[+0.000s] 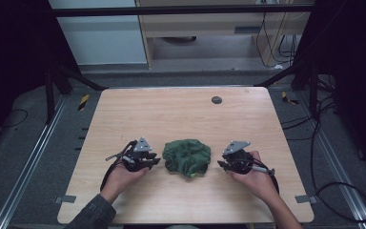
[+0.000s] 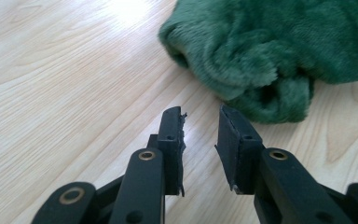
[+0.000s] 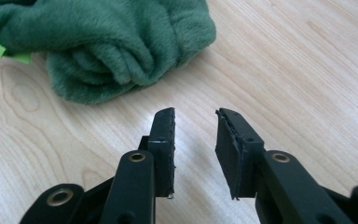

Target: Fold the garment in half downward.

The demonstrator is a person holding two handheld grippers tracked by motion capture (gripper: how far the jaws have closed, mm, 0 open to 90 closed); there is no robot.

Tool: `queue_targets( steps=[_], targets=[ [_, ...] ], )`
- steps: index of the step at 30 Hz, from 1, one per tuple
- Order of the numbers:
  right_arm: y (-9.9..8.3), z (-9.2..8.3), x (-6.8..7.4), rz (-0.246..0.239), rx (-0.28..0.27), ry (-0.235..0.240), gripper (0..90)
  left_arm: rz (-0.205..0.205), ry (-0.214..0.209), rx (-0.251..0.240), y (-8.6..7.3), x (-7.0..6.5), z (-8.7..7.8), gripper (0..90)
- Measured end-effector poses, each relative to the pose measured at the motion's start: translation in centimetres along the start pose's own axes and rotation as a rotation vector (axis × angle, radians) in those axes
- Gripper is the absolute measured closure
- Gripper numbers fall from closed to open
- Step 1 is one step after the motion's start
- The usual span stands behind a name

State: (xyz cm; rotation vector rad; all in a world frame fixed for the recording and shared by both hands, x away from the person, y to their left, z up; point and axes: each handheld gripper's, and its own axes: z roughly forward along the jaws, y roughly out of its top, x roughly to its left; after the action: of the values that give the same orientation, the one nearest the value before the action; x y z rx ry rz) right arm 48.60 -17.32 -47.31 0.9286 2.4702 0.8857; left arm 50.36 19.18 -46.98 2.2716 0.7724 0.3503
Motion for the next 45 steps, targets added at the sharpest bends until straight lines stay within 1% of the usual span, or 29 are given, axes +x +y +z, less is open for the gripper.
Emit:
queue_targets(
  steps=[4,10,11,12,14,15,16,17,19,20,21,22,23,24,25,26,28,31,32,35,37,38,39,40,41,42,43,44,45],
  targets=[
    [0.5,0.0,-0.4,0.011,-0.002,0.004,62.9,-0.016,0.019,-0.005,-0.4,0.6,-0.6,68.4],
    [1.0,0.1,-1.1,0.035,0.006,-0.004,52.5,-0.034,0.048,-0.008,-1.0,1.5,-1.4,64.0],
    [1.1,0.2,-1.3,0.043,0.006,-0.008,49.5,-0.037,0.049,-0.005,-1.1,1.7,-1.4,62.5],
    [1.3,0.2,-1.5,0.052,0.001,-0.015,44.7,-0.034,0.058,0.005,-1.1,2.0,-1.5,58.3],
    [1.3,0.2,-1.6,0.054,-0.001,-0.021,42.8,-0.036,0.063,0.008,-1.2,2.2,-1.6,56.9],
    [1.3,0.3,-1.8,0.057,-0.005,-0.026,41.4,-0.039,0.066,0.01,-1.2,2.3,-1.6,54.9],
    [1.4,0.4,-2.1,0.068,-0.001,-0.03,36.8,-0.044,0.072,0.018,-1.2,2.6,-1.6,51.6],
    [1.4,0.4,-2.1,0.068,-0.001,-0.03,36.8,-0.044,0.072,0.018,-1.2,2.6,-1.6,49.5],
    [1.5,0.5,-2.4,0.088,0.001,-0.027,31.7,-0.053,0.081,0.023,-1.2,2.9,-1.6,47.1],
    [1.6,0.7,-2.8,0.111,0.006,-0.033,25.7,-0.057,0.084,0.027,-1.2,3.0,-1.6,42.1],
    [1.6,0.7,-2.8,0.111,0.006,-0.033,25.7,-0.059,0.091,0.029,-1.2,3.1,-1.6,42.1],
    [1.6,0.8,-3.0,0.123,0.005,-0.03,24.0,-0.067,0.099,0.03,-1.2,3.3,-1.6,39.7],
    [1.5,0.8,-3.4,0.166,-0.001,-0.03,18.5,-0.075,0.102,0.031,-1.2,3.4,-1.6,31.5],
    [1.5,0.8,-3.4,0.166,-0.001,-0.03,18.5,-0.079,0.106,0.031,-1.1,3.5,-1.6,31.5],
    [1.5,0.9,-3.6,0.174,-0.002,-0.031,16.7,-0.085,0.111,0.032,-1.1,3.6,-1.6,25.8],
    [1.4,1.0,-4.0,0.206,0.001,-0.036,13.3,-0.095,0.116,0.038,-1.0,3.9,-1.6,22.7],
    [1.3,1.0,-4.1,0.217,0.001,-0.038,12.1,-0.102,0.122,0.041,-1.0,4.2,-1.6,20.6],
    [1.2,1.0,-4.5,0.25,-0.003,-0.051,9.9,-0.121,0.132,0.022,-0.9,4.5,-1.7,15.6],
    [1.2,0.9,-4.7,0.268,-0.008,-0.048,8.6,-0.127,0.137,0.026,-0.9,4.8,-1.7,12.3],
    [1.1,1.0,-5.1,0.274,-0.019,-0.055,8.7,-0.127,0.138,0.023,-1.0,5.1,-1.8,10.1],
    [1.0,1.1,-5.5,0.302,-0.036,-0.058,8.7,-0.127,0.131,0.016,-1.1,5.4,-1.8,6.8],
    [1.0,1.1,-5.8,0.327,-0.047,-0.055,8.7,-0.129,0.139,0.007,-1.2,5.8,-1.8,6.4],
    [1.0,1.1,-5.8,0.327,-0.047,-0.055,8.7,-0.129,0.139,0.007,-1.2,5.8,-1.8,6.3],
    [0.9,1.3,-6.3,0.358,-0.057,-0.051,8.8,-0.146,0.146,0.004,-1.3,6.2,-1.8,6.3],
    [0.9,1.3,-6.3,0.358,-0.057,-0.051,8.8,-0.146,0.146,0.004,-1.3,6.2,-1.8,6.3],
    [0.8,1.4,-6.7,0.382,-0.067,-0.052,9.3,-0.161,0.146,-0.006,-1.4,6.6,-1.8,6.3],
    [0.8,1.4,-6.7,0.382,-0.067,-0.052,9.3,-0.161,0.146,-0.006,-1.4,6.6,-1.8,6.3],
    [0.6,1.5,-7.0,0.406,-0.074,-0.047,9.5,-0.17,0.152,-0.007,-1.6,7.0,-1.7,6.3],
    [0.6,1.6,-7.2,0.412,-0.076,-0.046,9.8,-0.177,0.155,-0.005,-1.7,7.2,-1.7,6.4]
  ],
)
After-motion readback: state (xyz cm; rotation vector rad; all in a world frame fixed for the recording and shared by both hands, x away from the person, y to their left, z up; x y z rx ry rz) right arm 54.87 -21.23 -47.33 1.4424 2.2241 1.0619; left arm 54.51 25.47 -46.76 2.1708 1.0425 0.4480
